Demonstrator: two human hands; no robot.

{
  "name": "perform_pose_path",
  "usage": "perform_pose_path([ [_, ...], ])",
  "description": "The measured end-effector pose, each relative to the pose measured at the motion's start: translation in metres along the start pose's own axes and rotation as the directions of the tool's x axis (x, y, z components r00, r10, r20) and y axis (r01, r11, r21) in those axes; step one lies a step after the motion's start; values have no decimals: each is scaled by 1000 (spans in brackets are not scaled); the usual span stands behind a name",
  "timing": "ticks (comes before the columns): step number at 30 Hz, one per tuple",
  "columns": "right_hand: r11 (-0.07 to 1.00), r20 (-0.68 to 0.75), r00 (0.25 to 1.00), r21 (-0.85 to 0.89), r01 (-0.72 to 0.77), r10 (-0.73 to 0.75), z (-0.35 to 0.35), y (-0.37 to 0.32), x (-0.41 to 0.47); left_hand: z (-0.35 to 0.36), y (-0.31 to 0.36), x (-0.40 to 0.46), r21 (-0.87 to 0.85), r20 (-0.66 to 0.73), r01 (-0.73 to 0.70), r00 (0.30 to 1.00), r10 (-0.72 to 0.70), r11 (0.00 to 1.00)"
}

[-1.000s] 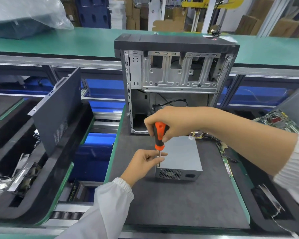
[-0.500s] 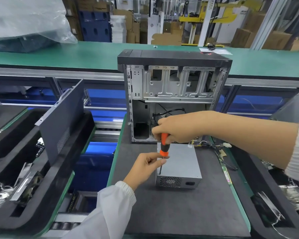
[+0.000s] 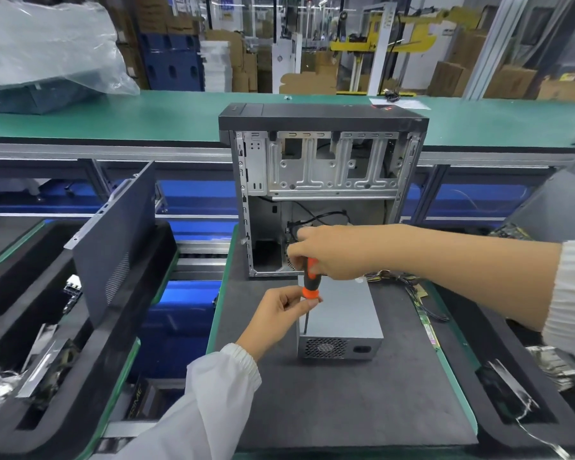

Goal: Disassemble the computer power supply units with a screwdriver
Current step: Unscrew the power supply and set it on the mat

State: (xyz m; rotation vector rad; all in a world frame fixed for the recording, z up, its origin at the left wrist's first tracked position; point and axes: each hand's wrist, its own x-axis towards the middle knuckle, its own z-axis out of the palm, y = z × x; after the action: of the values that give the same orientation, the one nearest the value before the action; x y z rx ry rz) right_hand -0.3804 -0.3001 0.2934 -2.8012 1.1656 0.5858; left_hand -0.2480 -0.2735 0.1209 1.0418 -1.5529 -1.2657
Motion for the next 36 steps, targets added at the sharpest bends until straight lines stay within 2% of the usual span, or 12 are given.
perform_pose_path([
  [3, 991, 46, 995, 111, 79, -84, -7, 2, -6, 5, -1, 2, -22, -34, -8, 999, 7, 1000],
  [7, 980, -138, 970, 5, -201, 200, -7, -1, -3, 4, -1, 4, 15, -77, -22, 997, 23, 1000],
  [8, 976, -160, 965, -35, -217, 209, -6, -1, -1, 3, 0, 4, 14, -74, -18, 997, 19, 1000],
  [10, 989, -102, 985, -38, -145, 141, -7, 1, 1, 2, 1, 3, -1, -67, -11, 998, 11, 1000],
  [12, 998, 28, 1000, 68, -13, 11, -15, 6, -2, 2, 3, 2, -7, -65, 0, 998, -1, 1000],
  [14, 990, 103, 993, 131, 47, -61, -24, 13, -5, 2, 4, 3, -9, -57, 20, 998, -21, 1000],
  [19, 980, -17, 980, -1, -197, 197, -19, 5, 0, 0, 7, 5, 2, -33, 53, 998, -53, 999],
  [21, 987, -41, 991, -102, -127, 124, -17, 5, 7, -2, 6, 5, -29, -27, 69, 997, -70, 997],
  [25, 999, 130, 990, 22, 41, -44, -29, 18, 4, -5, 4, 6, -98, -17, 88, 996, -91, 991],
  [30, 988, -3, 988, 1, -157, 157, -18, 7, 9, -9, 3, 5, -131, -6, 85, 996, -86, 988],
  [32, 994, -37, 995, -58, -94, 92, -17, 7, 14, -9, 4, 4, -134, 11, 88, 996, -87, 987],
  [36, 989, 197, 978, 142, 37, -65, -36, 18, 8, -7, 7, 4, -132, 27, 97, 995, -94, 987],
])
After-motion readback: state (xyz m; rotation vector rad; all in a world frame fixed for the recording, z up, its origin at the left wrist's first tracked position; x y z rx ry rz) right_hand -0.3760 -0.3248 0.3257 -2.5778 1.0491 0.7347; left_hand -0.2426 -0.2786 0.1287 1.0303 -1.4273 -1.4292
